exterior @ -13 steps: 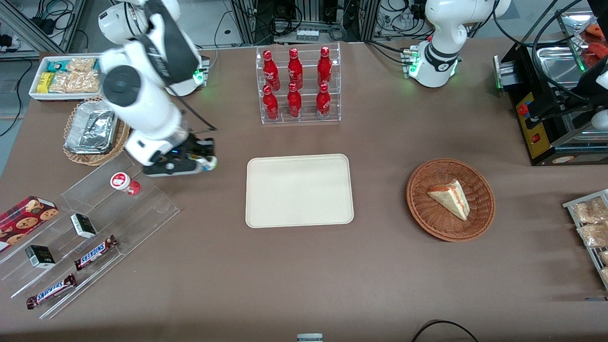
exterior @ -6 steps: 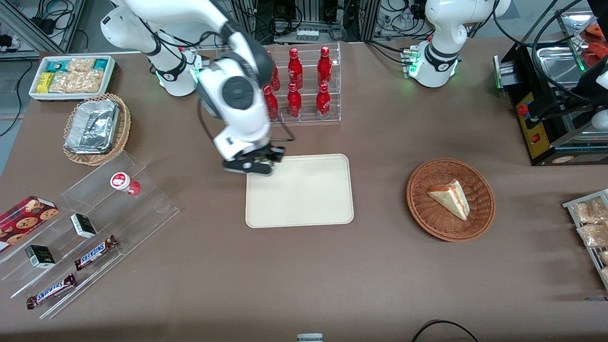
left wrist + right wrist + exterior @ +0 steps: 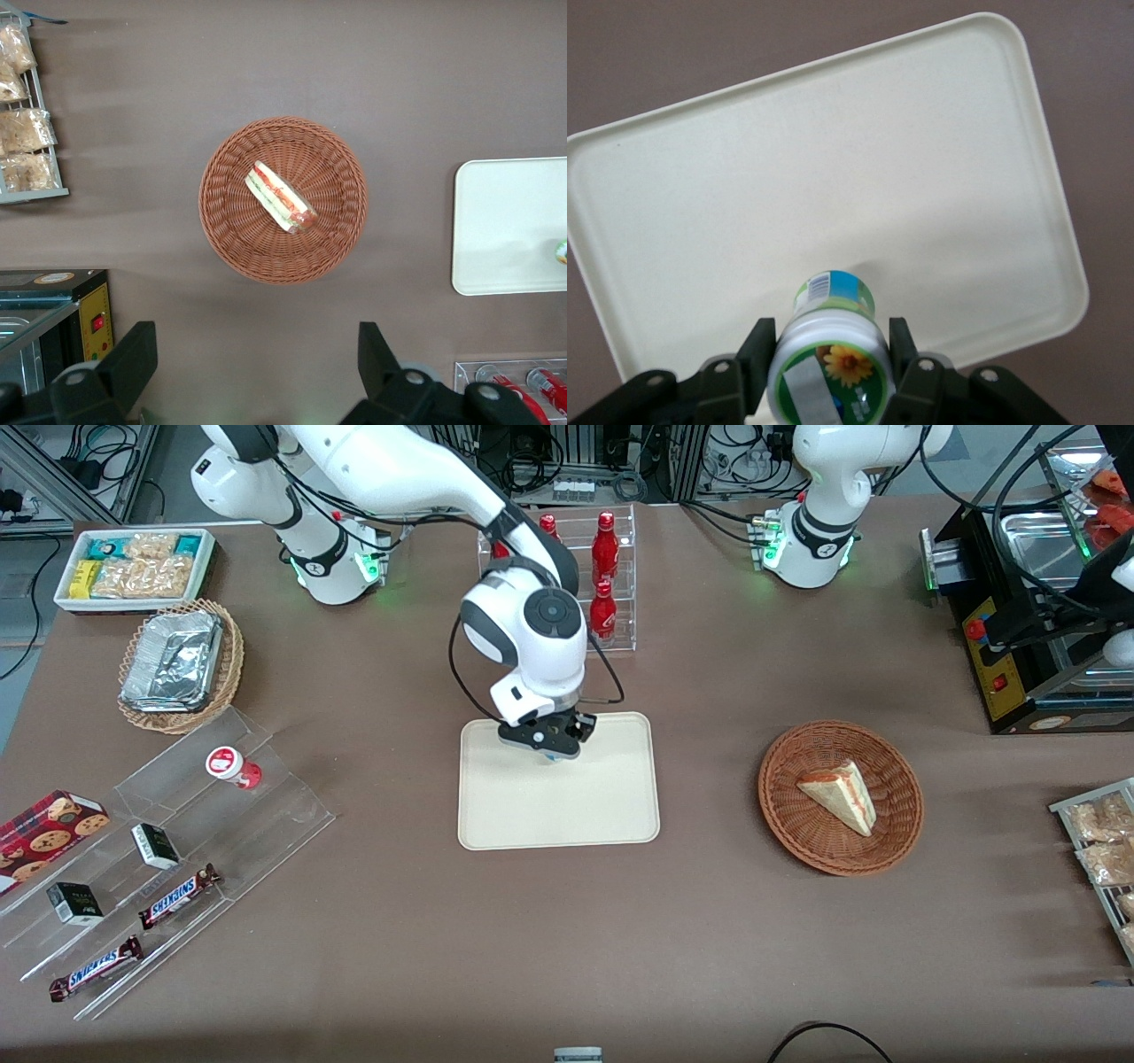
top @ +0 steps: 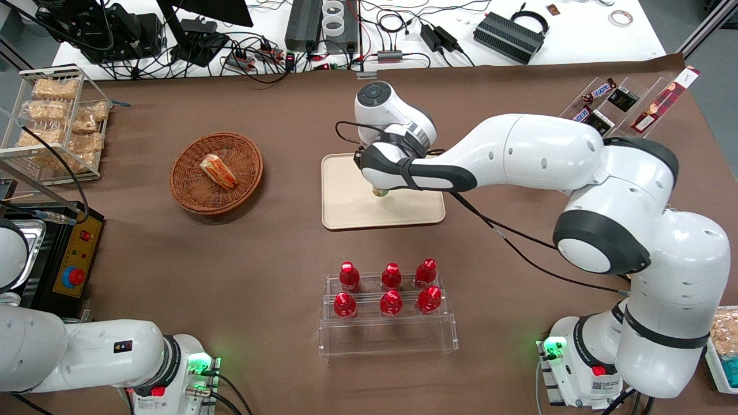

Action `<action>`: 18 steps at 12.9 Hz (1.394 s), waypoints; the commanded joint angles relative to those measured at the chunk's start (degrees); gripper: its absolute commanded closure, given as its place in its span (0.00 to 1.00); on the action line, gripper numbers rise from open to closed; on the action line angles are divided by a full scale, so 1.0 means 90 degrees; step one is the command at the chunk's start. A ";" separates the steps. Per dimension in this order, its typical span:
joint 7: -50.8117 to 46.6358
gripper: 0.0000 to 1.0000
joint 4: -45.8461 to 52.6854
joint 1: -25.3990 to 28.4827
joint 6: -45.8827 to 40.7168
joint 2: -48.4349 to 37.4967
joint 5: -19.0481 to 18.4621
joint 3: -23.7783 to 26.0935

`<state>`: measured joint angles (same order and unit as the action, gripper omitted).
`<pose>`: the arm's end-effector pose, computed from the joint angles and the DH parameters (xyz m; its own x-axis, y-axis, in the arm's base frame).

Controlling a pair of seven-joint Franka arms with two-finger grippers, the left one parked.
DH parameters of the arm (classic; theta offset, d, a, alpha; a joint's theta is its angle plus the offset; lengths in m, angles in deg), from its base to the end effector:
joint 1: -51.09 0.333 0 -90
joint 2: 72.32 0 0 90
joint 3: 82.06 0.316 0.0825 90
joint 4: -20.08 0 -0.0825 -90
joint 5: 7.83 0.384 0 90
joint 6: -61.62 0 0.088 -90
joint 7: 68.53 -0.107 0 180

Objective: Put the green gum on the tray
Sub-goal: 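Lower the gum tub onto the tray and open the right gripper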

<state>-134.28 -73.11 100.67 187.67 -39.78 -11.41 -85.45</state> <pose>0.4743 0.4986 0.2919 0.9542 -0.2891 0.0769 -0.2921 -0.9559 0.0300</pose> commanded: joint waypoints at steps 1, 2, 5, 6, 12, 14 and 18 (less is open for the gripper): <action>-0.0127 1.00 0.0267 0.0009 0.0328 0.0426 -0.0140 -0.0043; -0.0127 1.00 0.0267 0.0028 0.0436 0.0495 -0.0130 -0.0043; -0.0136 1.00 0.0267 0.0028 0.0496 0.0652 -0.0091 -0.0043; -0.0136 0.79 0.0267 0.0028 0.0525 0.0700 -0.0062 -0.0043; -0.0020 0.00 0.0257 -0.0127 0.0496 0.0487 -0.0032 -0.0053; 0.0087 0.00 0.0170 -0.0206 0.0283 0.0039 -0.0052 -0.0062; 0.0946 0.00 -0.0074 -0.0606 -0.0947 -0.1161 0.0142 -0.0043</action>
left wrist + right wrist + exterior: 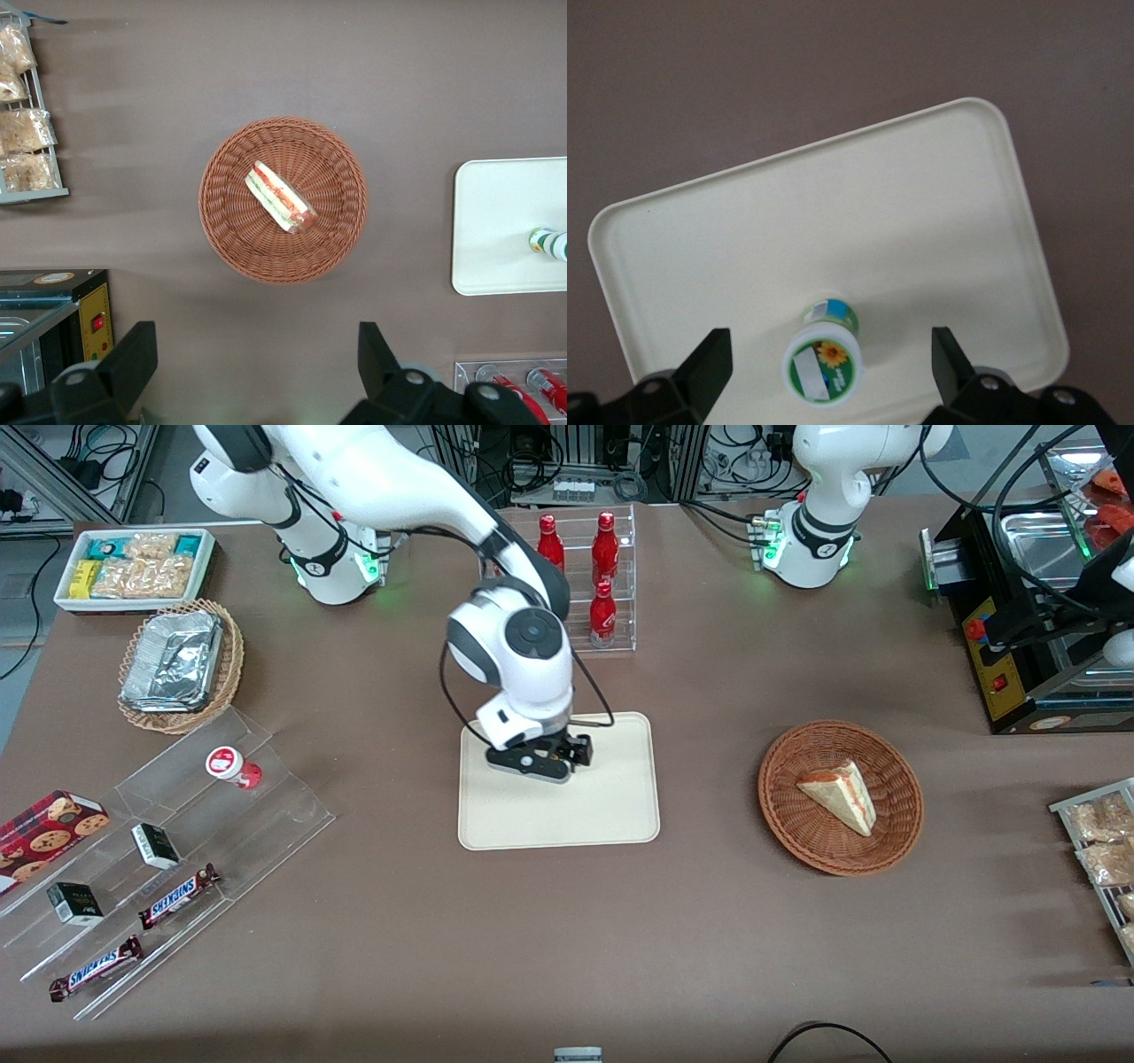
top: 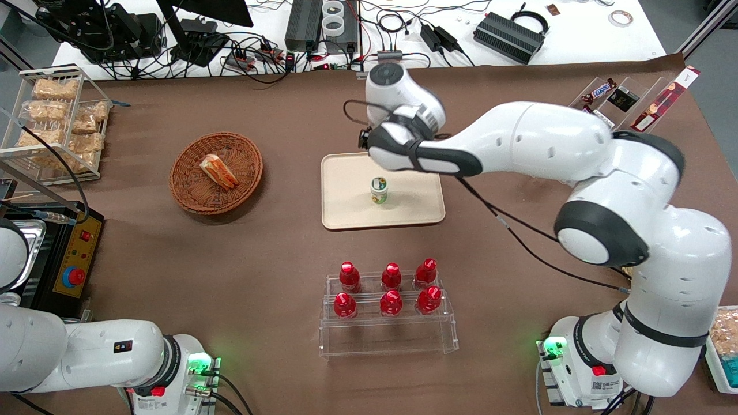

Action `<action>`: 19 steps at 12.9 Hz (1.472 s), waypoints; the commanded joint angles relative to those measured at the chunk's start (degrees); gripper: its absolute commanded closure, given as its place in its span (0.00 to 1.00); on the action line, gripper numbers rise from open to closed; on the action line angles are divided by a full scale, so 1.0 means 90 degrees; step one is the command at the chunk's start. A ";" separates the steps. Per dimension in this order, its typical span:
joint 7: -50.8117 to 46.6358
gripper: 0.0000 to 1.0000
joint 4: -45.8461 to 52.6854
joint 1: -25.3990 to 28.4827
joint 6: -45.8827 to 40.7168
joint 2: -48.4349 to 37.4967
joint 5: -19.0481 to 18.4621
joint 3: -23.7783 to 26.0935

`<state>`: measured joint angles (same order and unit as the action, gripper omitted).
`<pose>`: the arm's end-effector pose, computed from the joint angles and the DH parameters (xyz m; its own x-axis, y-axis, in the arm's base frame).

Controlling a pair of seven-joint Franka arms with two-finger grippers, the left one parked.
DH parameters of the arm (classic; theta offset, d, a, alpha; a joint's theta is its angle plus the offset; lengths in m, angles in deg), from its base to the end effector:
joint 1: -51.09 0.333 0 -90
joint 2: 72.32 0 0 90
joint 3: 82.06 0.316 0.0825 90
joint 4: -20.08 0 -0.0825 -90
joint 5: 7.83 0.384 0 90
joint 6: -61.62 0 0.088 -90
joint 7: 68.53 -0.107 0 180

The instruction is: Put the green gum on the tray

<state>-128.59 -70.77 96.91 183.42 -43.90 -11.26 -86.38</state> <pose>0.5146 0.4611 0.3538 0.9555 -0.2782 0.0979 -0.2802 -0.9599 0.0063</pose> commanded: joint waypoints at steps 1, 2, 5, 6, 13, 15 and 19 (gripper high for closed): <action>0.0422 0.00 -0.0558 -0.0353 -0.0564 -0.1045 0.0272 0.0060; 0.0529 0.00 -0.0889 -0.0509 -0.0536 -0.1493 0.0515 0.0060; 0.1202 0.00 -0.1457 -0.0774 -0.1109 -0.2501 0.0625 0.0031; 0.1426 0.00 -0.1497 -0.1026 -0.1470 -0.2745 0.0625 0.0041; 0.3643 0.00 -0.1079 -0.2686 -0.3532 -0.3490 0.0898 0.0080; 0.4063 0.00 -0.0796 -0.3067 -0.3884 -0.3490 0.0850 0.0080; 0.5020 0.00 -0.0443 -0.3771 -0.4285 -0.3500 0.0616 0.0060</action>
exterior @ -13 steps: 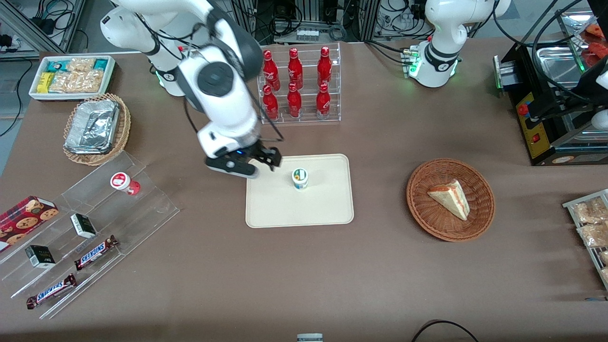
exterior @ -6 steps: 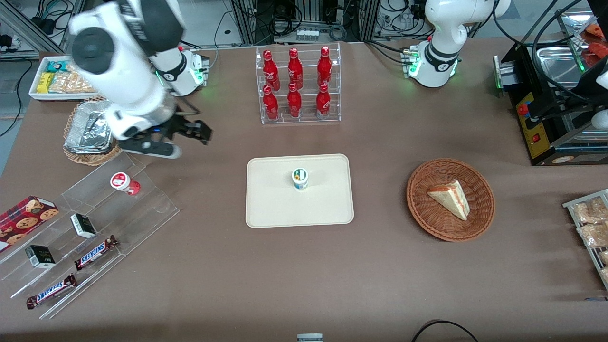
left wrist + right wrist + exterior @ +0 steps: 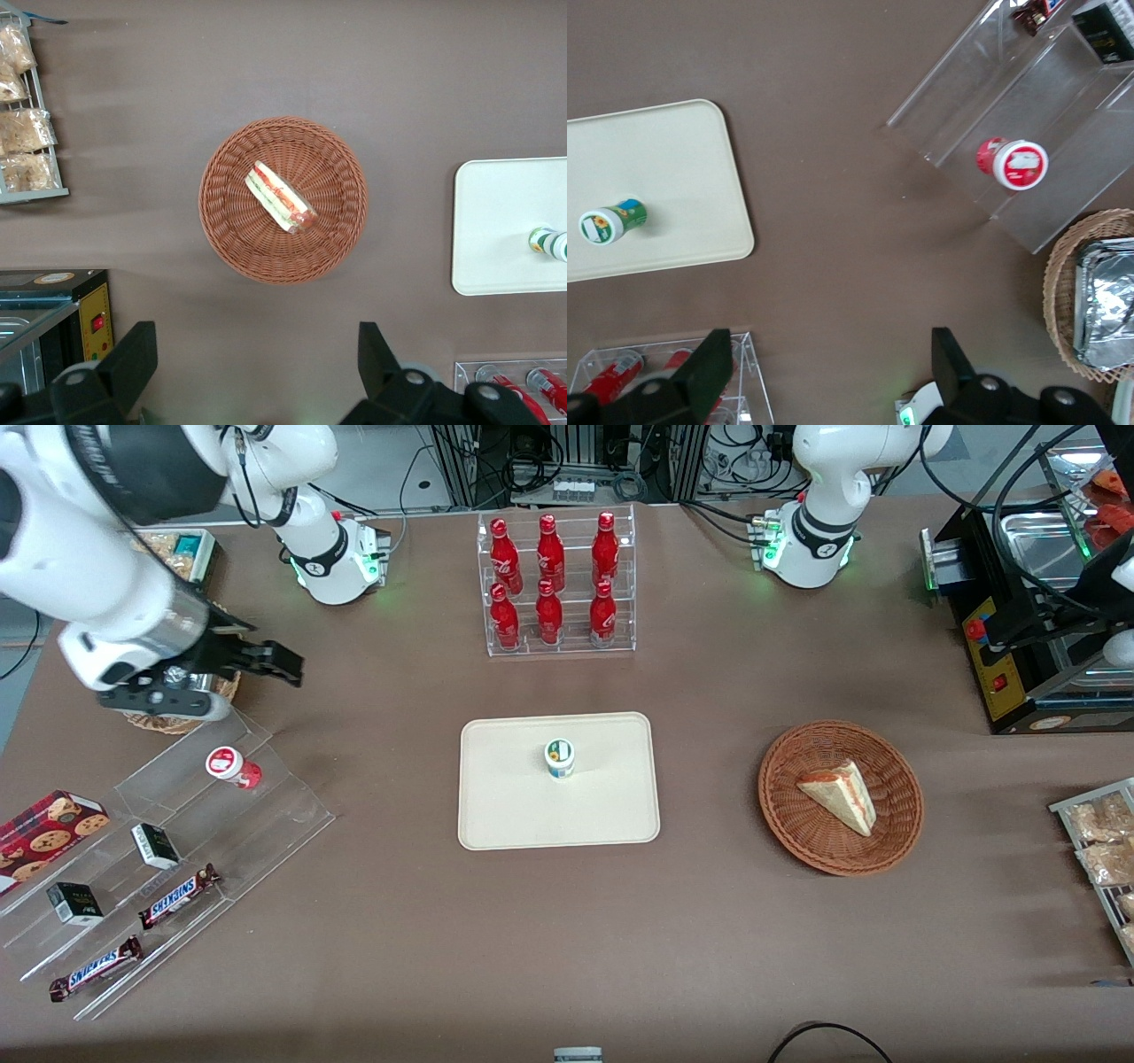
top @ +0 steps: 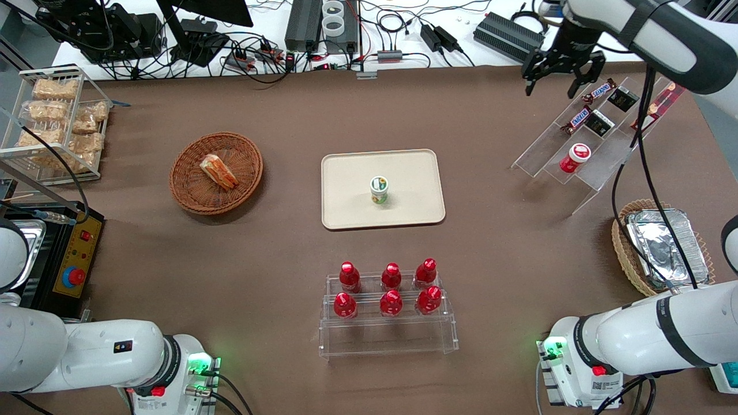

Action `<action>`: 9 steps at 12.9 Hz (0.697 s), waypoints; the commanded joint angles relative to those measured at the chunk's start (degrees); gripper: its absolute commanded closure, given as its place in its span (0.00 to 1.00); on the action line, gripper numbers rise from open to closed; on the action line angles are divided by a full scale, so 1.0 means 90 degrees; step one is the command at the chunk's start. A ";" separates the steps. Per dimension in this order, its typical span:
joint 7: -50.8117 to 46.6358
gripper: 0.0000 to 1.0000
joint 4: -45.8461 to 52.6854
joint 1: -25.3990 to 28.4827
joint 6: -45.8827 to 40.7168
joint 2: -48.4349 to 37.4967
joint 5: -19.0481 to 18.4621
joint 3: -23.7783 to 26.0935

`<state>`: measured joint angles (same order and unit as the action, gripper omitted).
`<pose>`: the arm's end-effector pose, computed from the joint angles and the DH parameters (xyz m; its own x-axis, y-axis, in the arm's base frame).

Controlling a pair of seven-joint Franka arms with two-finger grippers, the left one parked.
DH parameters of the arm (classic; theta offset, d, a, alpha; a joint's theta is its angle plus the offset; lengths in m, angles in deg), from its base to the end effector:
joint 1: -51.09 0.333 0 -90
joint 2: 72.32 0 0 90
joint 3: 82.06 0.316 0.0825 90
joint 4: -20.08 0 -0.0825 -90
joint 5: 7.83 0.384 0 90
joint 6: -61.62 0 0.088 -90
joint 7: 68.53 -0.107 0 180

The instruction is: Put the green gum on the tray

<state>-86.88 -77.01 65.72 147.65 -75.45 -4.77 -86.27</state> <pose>0.5168 0.1002 0.5908 0.9795 -0.1352 -0.1490 -0.1384 -0.9903 -0.0109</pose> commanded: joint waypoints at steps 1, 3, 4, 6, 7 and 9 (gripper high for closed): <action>0.0678 0.00 0.0289 -0.0529 -0.0350 -0.0014 -0.0192 0.0048; 0.1371 0.00 0.0299 -0.0891 -0.0341 -0.0033 -0.0310 0.0029; 0.1567 0.00 0.0299 -0.1009 -0.0341 -0.0033 -0.0320 0.0000; 0.1803 0.00 0.0299 -0.1107 -0.0341 -0.0053 -0.0562 -0.0088; 0.1959 0.00 0.0299 -0.1185 -0.0341 -0.0053 -0.0632 -0.0108; 0.2077 0.00 0.0299 -0.1546 -0.0331 -0.0043 -0.0594 -0.0030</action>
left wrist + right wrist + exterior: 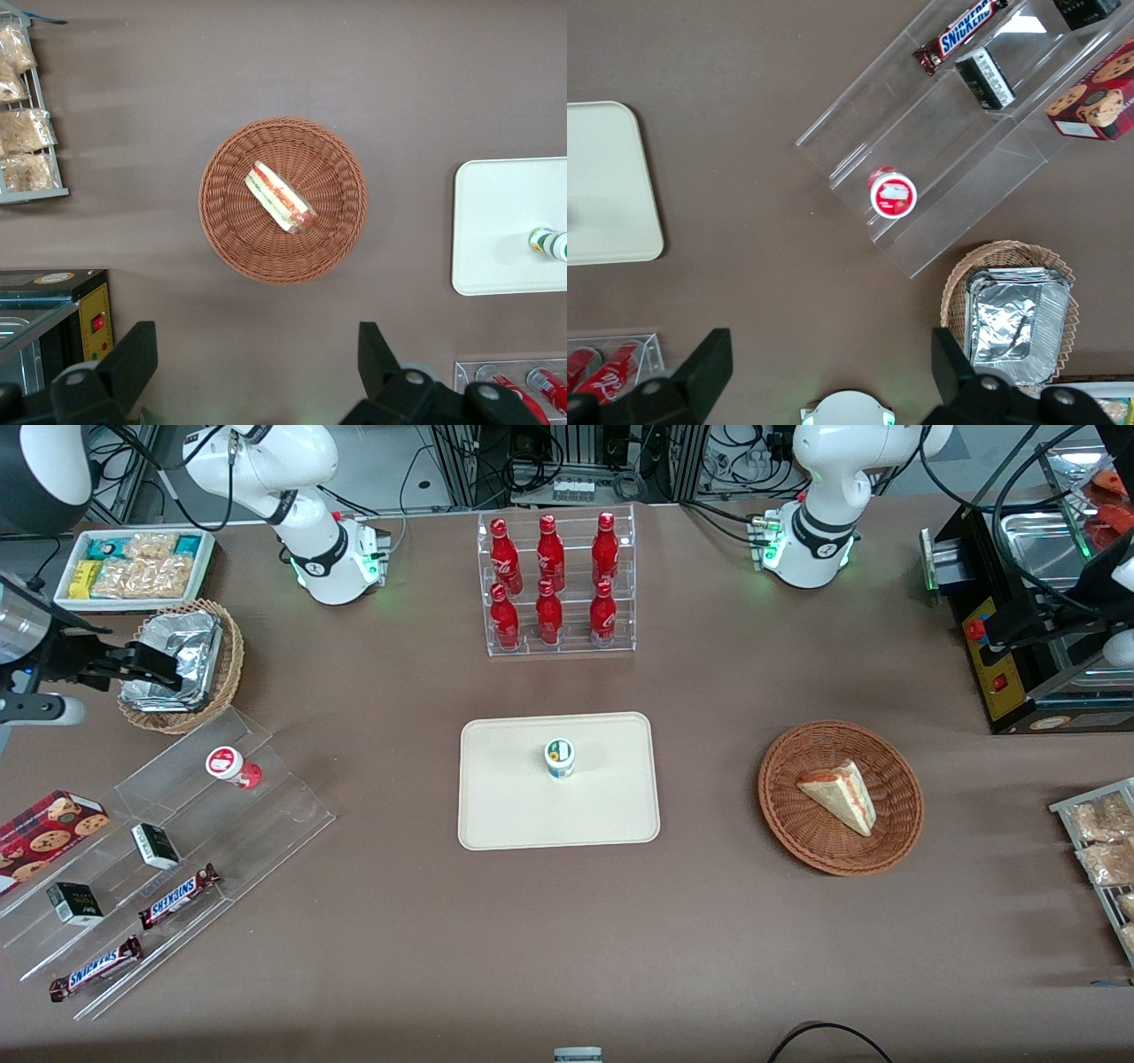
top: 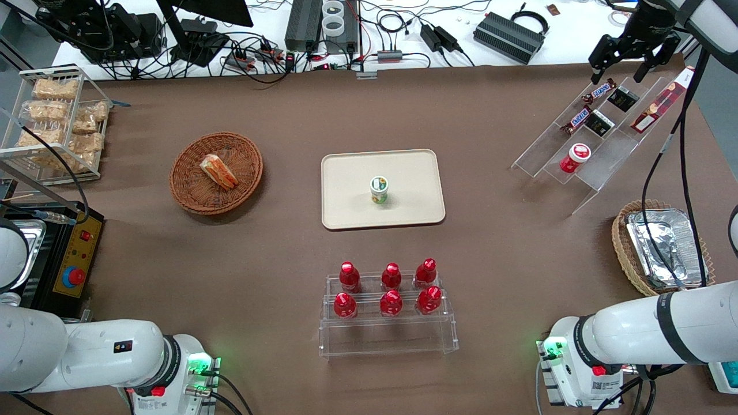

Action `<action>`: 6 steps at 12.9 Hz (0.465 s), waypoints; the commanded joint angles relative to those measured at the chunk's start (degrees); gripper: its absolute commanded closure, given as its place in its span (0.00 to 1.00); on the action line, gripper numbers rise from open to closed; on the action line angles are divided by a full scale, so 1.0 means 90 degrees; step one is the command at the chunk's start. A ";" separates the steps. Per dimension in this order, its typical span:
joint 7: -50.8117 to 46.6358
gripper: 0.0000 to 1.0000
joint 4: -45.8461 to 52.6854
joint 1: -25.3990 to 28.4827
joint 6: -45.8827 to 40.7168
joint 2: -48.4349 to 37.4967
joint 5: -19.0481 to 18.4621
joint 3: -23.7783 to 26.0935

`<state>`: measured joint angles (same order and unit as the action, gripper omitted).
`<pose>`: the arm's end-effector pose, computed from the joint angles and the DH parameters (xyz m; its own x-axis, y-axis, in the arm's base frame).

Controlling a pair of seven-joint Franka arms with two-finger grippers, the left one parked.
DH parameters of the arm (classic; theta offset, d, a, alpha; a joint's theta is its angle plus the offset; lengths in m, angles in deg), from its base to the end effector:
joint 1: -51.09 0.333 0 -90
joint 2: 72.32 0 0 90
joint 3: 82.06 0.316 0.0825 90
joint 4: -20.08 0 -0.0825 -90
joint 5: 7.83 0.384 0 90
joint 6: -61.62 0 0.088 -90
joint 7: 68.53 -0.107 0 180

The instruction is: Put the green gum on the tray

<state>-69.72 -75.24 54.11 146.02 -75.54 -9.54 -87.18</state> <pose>0.5238 -0.0239 0.6036 0.9893 -0.0592 -0.1336 -0.0559 -0.9981 0.0276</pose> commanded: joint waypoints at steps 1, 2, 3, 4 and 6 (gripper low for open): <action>0.0238 0.00 0.0103 -0.0276 -0.0150 -0.0033 -0.0064 0.0071; 0.0268 0.00 0.0113 -0.0286 -0.0130 -0.0033 -0.0073 0.0061; 0.0268 0.00 0.0113 -0.0296 -0.0101 -0.0023 -0.0083 0.0052; 0.0249 0.00 0.0171 -0.0296 -0.0091 -0.0004 -0.0083 0.0042; 0.0210 0.00 0.0328 -0.0296 -0.0091 0.0055 -0.0054 0.0042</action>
<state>-68.01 -74.52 51.82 146.04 -75.52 -9.54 -87.13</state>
